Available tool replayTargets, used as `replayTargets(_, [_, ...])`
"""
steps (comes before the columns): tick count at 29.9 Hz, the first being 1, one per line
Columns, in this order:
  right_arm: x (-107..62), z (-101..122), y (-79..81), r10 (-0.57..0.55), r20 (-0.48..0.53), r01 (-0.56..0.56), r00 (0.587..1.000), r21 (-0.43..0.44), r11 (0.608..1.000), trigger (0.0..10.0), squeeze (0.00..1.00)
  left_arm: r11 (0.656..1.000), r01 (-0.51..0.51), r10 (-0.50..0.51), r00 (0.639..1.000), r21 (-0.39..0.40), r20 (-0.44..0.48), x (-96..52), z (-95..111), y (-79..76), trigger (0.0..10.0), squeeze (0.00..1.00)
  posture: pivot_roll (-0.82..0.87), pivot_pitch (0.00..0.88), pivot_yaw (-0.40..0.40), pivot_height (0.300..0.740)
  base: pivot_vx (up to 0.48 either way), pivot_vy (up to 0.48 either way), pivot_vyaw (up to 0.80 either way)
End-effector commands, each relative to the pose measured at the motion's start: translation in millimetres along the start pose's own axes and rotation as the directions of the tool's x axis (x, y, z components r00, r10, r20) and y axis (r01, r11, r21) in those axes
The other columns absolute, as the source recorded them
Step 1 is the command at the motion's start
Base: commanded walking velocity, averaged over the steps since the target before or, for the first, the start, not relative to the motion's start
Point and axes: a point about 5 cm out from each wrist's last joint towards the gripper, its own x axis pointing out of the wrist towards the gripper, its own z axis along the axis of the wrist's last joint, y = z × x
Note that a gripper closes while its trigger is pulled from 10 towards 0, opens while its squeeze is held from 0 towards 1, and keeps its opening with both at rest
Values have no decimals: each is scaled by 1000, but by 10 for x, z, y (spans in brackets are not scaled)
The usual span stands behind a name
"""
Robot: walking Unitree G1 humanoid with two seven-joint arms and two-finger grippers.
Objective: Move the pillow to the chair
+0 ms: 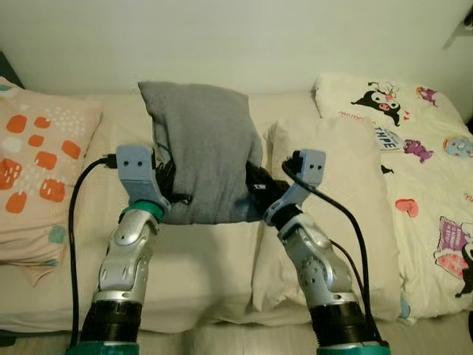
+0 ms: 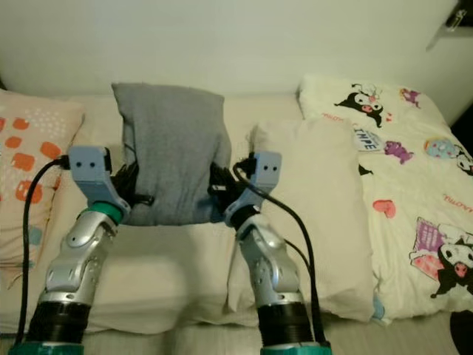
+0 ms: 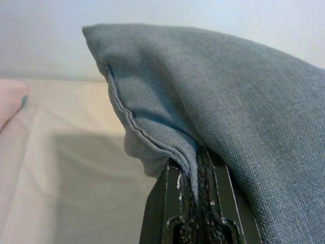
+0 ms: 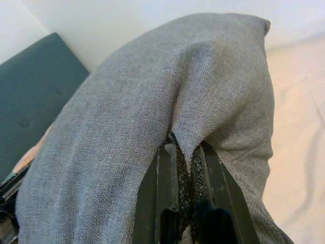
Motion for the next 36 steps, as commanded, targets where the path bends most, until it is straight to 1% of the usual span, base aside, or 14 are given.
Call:
replayTargets(1, [110, 38, 201, 79, 27, -79, 996, 10, 997, 10000, 0, 997, 75, -75, 997, -13, 19, 78, 67, -194, 10000, 0, 70, 0, 32, 740, 0, 0, 0])
replayTargets(5, [136, 52, 140, 29, 40, -29, 999, 9, 1000, 10000, 0, 999, 34, -34, 999, 34, 7, 81, 59, -105, 10000, 0, 53, 0, 35, 740, 0, 0, 0])
replayTargets(8, [131, 55, 117, -3, 44, 2, 999, 21, 1000, 10000, 0, 1000, 9, -9, 1000, 24, -4, 76, 41, -74, 10000, 0, 54, 0, 34, 740, 0, 0, 0])
replayTargets(9, [65, 61, 55, -34, 44, 34, 998, -1, 999, 10000, 0, 998, -17, 19, 1000, 63, -24, 66, 19, -48, 10000, 0, 49, 0, 30, 740, 0, 0, 0])
replayTargets(13, [11, 82, 0, -49, 54, 50, 997, -18, 999, 10000, 0, 995, -40, 45, 998, 86, -51, 75, -7, -36, 10000, 0, 48, 0, 27, 740, 0, 0, 0])
replayTargets(16, [-47, 73, -117, -117, 61, 118, 991, -28, 993, 10000, 0, 996, -12, 13, 1000, 94, -9, 51, 12, -79, 10000, 0, 47, 3, 25, 740, 0, 0, 0])
replayTargets(18, [-36, 68, -133, -132, 62, 134, 989, -28, 991, 10000, 0, 996, 9, -9, 1000, 93, -7, 47, 13, -103, 10000, 0, 46, 2, 28, 740, 0, 0, 0])
replayTargets(19, [-21, 65, -128, -131, 65, 133, 989, -20, 991, 10000, 0, 996, 19, -19, 1000, 90, -5, 39, 7, -121, 10000, 0, 51, 19, 34, 740, 0, 0, 0])
replayTargets(22, [22, 78, -90, -112, 67, 114, 991, -24, 993, 10000, 0, 993, 54, -53, 998, 109, -14, 28, -15, -177, 10000, 0, 51, 10, 32, 740, 0, 0, 0])
replayTargets(26, [28, 89, -72, -108, 71, 109, 992, -4, 994, 10000, 0, 992, 80, -79, 997, 102, -13, 18, -8, -227, 10000, 0, 52, 28, 34, 740, 0, 0, -800])
replayTargets(29, [27, 68, -65, -111, 67, 111, 992, 1, 994, 10000, 0, 990, 90, -90, 996, 111, -4, 11, 0, -250, 10000, 0, 47, 23, 39, 740, 0, 0, -800])
replayTargets(31, [33, 57, -51, -105, 67, 106, 992, -10, 994, 10000, 0, 989, 108, -109, 994, 98, 5, 15, 8, -286, 10000, 0, 52, 9, 36, 740, 0, 0, -800])
replayTargets(34, [55, 55, -28, -106, 75, 109, 992, -38, 993, 10000, 0, 988, 121, -124, 992, 100, 28, 74, 57, -360, 10000, 0, 57, 23, 40, 740, 0, 0, -800])
replayTargets(36, [55, 57, -16, -109, 84, 113, 990, -40, 993, 10000, 0, 988, 120, -125, 991, 97, 43, 103, 90, -382, 10000, 0, 52, 12, 46, 740, 0, 0, -800])
